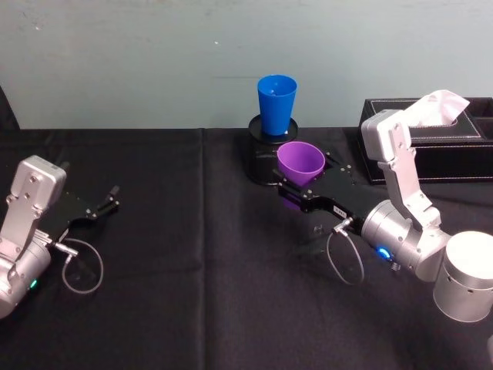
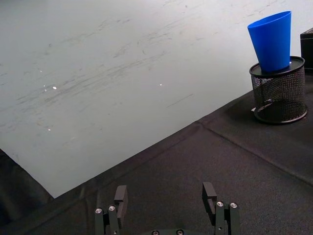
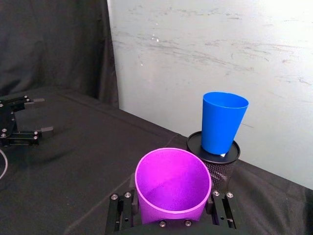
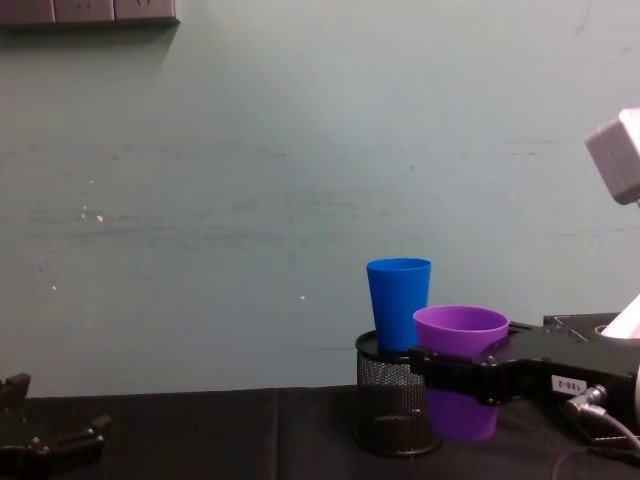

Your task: Pick up one cup with a gripper and tap it against the other cup.

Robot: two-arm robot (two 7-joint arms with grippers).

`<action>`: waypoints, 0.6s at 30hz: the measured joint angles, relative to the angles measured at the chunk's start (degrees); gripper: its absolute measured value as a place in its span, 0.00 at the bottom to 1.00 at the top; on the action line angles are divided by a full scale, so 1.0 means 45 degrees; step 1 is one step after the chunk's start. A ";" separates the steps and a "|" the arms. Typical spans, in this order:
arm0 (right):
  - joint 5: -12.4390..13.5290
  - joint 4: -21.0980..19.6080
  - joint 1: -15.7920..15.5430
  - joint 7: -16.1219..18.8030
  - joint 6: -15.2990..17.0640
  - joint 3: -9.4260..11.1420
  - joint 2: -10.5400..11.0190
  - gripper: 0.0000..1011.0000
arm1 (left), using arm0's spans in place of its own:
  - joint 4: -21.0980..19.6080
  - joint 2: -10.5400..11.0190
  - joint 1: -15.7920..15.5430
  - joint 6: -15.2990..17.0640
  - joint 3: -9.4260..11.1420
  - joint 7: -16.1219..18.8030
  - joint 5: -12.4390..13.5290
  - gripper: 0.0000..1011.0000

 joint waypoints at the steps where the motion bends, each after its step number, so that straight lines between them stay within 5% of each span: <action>1: 0.0000 0.0000 0.0000 0.0000 0.0000 -0.0001 -0.0001 0.73 | 0.0000 0.0000 0.0001 0.0000 0.0001 0.0000 0.0001 0.99; 18: -0.0119 0.0375 0.0282 0.0155 0.0025 -0.0004 -0.0203 0.73 | 0.0000 0.0000 0.0001 0.0000 0.0001 0.0000 0.0001 0.99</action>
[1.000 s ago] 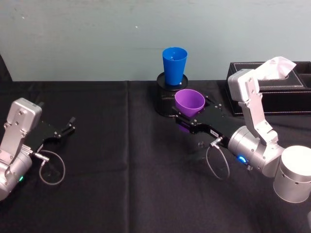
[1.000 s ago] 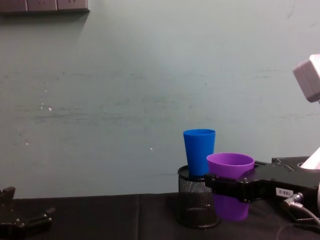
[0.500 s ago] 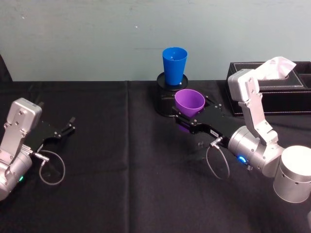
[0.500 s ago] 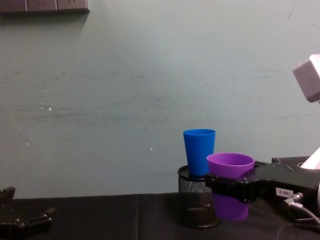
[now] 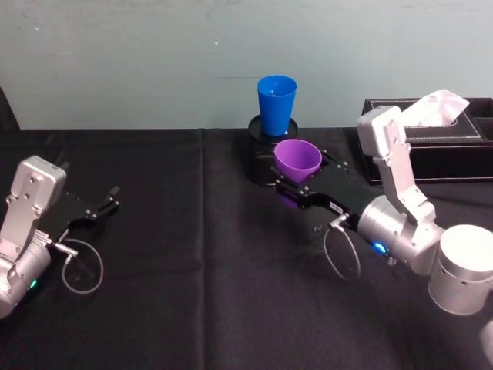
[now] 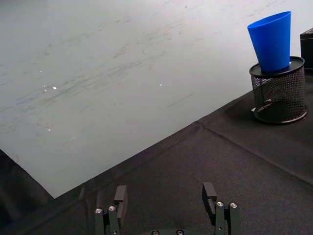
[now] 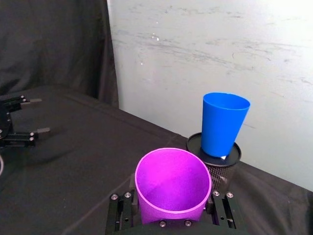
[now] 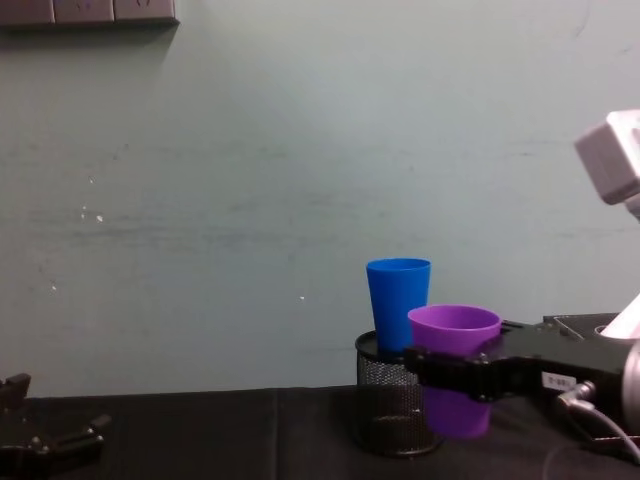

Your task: Pick up one cup with a gripper and tap it against the other cup.

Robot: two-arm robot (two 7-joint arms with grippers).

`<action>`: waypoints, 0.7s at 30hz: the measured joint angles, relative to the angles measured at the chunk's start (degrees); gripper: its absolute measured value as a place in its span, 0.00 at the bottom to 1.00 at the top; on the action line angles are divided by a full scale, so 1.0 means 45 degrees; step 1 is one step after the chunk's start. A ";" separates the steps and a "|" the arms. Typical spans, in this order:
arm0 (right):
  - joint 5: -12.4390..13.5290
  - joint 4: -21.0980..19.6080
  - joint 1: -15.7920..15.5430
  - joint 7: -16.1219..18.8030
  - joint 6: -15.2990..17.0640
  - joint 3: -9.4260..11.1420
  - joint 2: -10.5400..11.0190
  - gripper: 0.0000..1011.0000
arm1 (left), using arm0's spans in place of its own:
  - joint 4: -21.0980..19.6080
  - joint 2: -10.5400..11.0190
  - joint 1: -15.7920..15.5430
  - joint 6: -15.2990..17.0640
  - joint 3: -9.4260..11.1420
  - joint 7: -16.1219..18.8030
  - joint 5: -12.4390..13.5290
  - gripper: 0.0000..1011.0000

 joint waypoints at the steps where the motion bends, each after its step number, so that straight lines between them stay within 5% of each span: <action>1: -0.0021 0.0107 0.0081 0.0042 0.0003 -0.0001 -0.0054 0.73 | 0.0000 0.0000 0.0000 -0.0001 0.0000 0.0000 0.0000 0.99; 21: -0.0065 0.3446 0.2583 0.0619 0.0085 0.0135 -0.1634 0.73 | 0.0000 0.0000 0.0000 0.0000 0.0000 0.0000 0.0000 0.99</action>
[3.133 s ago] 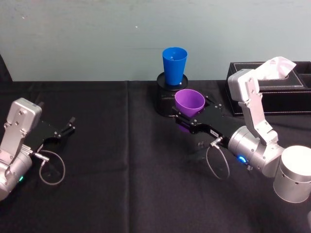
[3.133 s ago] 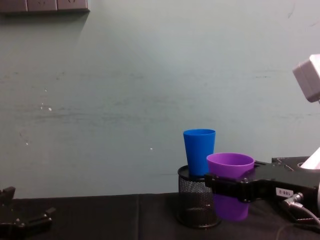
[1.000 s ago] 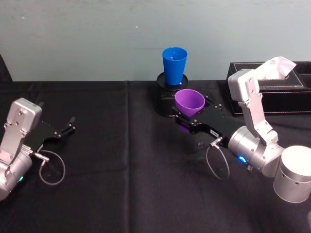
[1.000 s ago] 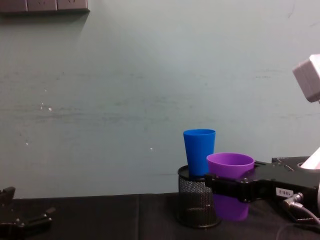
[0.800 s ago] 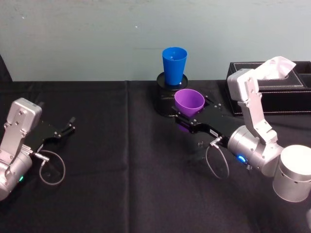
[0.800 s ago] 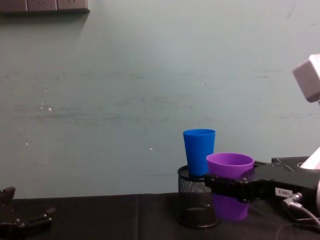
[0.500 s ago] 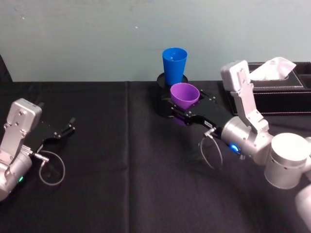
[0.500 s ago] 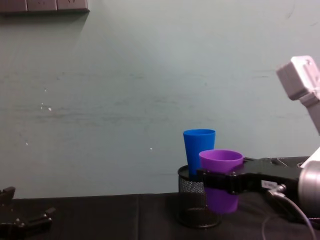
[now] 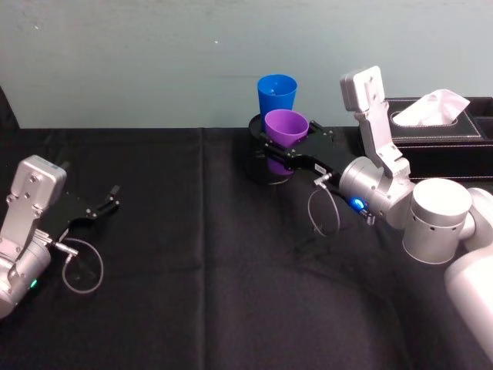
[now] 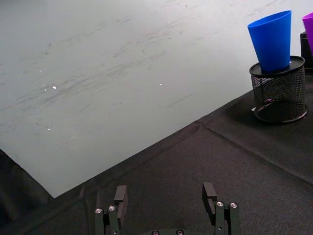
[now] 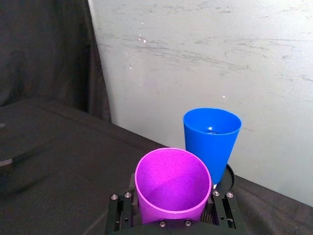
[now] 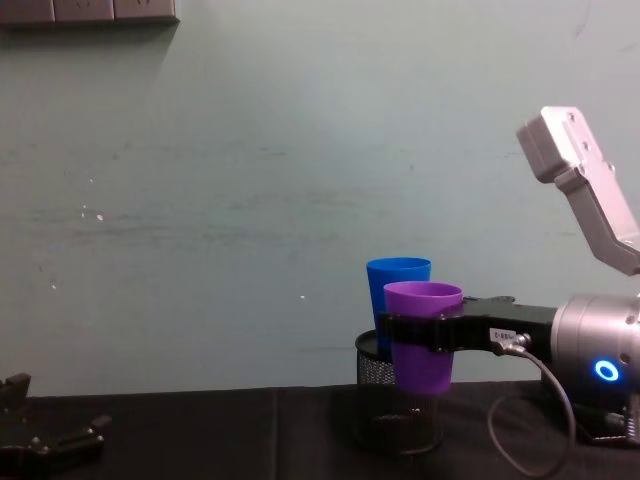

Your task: Pick up one cup with a gripper and tap it against the other cup.

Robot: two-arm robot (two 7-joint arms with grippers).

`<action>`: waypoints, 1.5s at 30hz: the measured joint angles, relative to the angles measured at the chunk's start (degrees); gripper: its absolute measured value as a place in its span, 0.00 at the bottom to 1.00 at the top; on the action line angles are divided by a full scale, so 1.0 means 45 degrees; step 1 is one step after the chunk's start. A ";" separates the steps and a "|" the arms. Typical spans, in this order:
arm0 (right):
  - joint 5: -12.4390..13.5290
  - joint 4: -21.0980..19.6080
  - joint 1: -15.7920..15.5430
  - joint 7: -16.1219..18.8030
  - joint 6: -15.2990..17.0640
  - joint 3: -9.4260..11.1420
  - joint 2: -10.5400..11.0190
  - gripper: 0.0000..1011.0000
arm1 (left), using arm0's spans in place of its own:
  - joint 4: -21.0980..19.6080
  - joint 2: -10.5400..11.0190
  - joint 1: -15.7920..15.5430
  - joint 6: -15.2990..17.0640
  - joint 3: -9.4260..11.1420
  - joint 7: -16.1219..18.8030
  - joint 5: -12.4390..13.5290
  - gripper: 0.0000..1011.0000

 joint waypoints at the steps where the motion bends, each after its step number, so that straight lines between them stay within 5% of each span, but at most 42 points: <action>1: 0.0001 0.0071 0.0046 -0.0002 0.0015 0.0009 -0.0032 0.73 | 0.0000 0.0000 0.0000 0.0000 0.0000 0.0000 0.0000 0.99; 31: -0.0110 0.2437 0.1755 0.0080 0.0309 0.0071 -0.0835 0.73 | 0.0000 -0.0001 -0.0001 0.0000 0.0000 0.0000 0.0000 0.99; 45: -0.0119 0.2470 0.1786 0.0079 0.0314 0.0093 -0.0859 0.73 | 0.0000 -0.0001 0.0000 0.0000 0.0000 0.0000 0.0000 0.99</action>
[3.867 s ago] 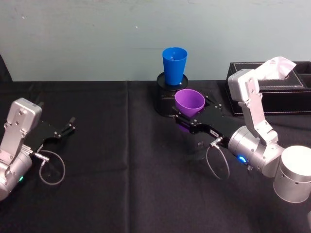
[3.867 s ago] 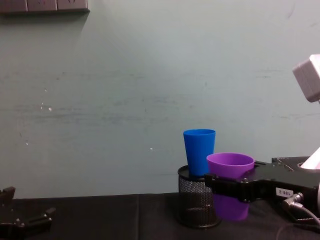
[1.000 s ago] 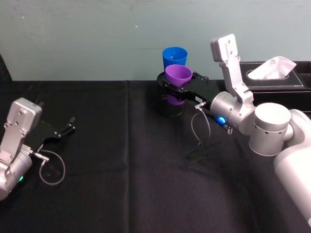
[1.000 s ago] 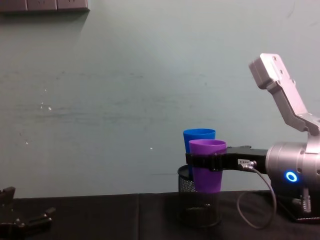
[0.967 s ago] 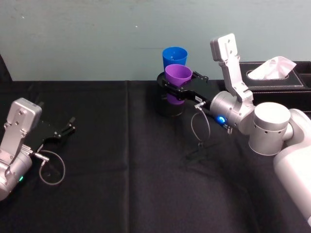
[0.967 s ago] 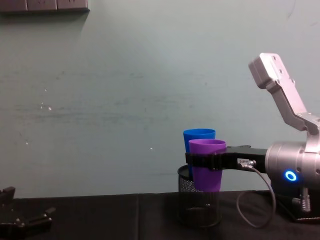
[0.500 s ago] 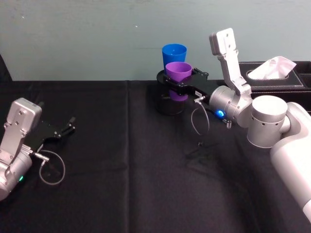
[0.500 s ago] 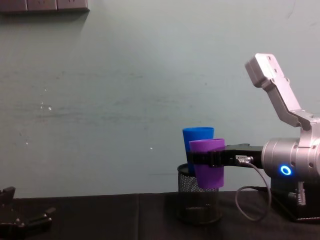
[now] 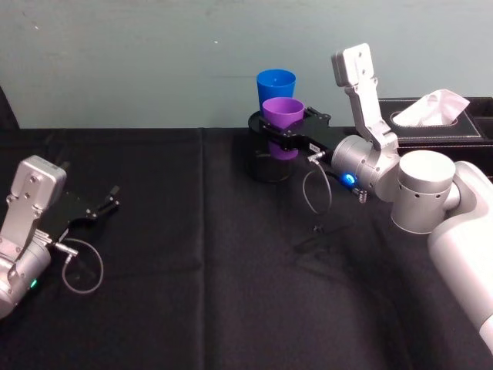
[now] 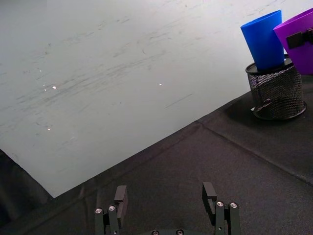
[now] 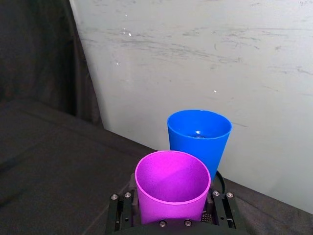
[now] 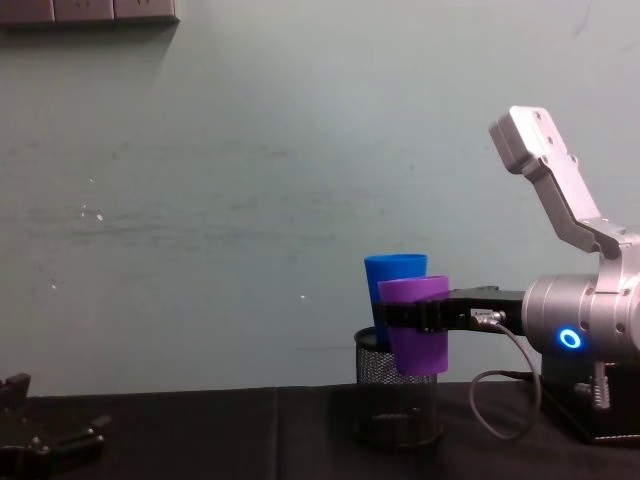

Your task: Pick up one cup with a gripper and tap it against the other cup.

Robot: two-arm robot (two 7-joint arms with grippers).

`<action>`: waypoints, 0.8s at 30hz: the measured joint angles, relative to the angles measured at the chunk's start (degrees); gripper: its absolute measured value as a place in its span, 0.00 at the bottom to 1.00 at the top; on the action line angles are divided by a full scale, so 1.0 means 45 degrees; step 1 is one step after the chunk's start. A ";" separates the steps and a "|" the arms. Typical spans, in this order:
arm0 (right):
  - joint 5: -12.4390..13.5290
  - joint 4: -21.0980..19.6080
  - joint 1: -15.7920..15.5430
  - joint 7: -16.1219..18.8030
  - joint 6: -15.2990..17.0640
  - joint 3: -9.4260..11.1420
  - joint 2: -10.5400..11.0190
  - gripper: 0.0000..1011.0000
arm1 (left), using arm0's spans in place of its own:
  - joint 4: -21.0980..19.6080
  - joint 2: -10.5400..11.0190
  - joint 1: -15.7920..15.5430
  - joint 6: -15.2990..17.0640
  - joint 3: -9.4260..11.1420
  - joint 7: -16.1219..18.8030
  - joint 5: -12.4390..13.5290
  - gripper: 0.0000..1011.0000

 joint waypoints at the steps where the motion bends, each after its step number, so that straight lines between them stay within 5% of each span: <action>1: 0.0000 -0.0003 0.0000 0.0000 0.0000 -0.0002 0.0001 0.73 | 0.0000 -0.0001 0.0000 0.0000 0.0000 0.0000 0.0000 0.99; 24: 0.0000 -0.0030 -0.0021 0.0008 -0.0014 -0.0012 0.0017 0.73 | 0.0000 0.0000 0.0000 0.0000 0.0000 0.0000 0.0000 0.99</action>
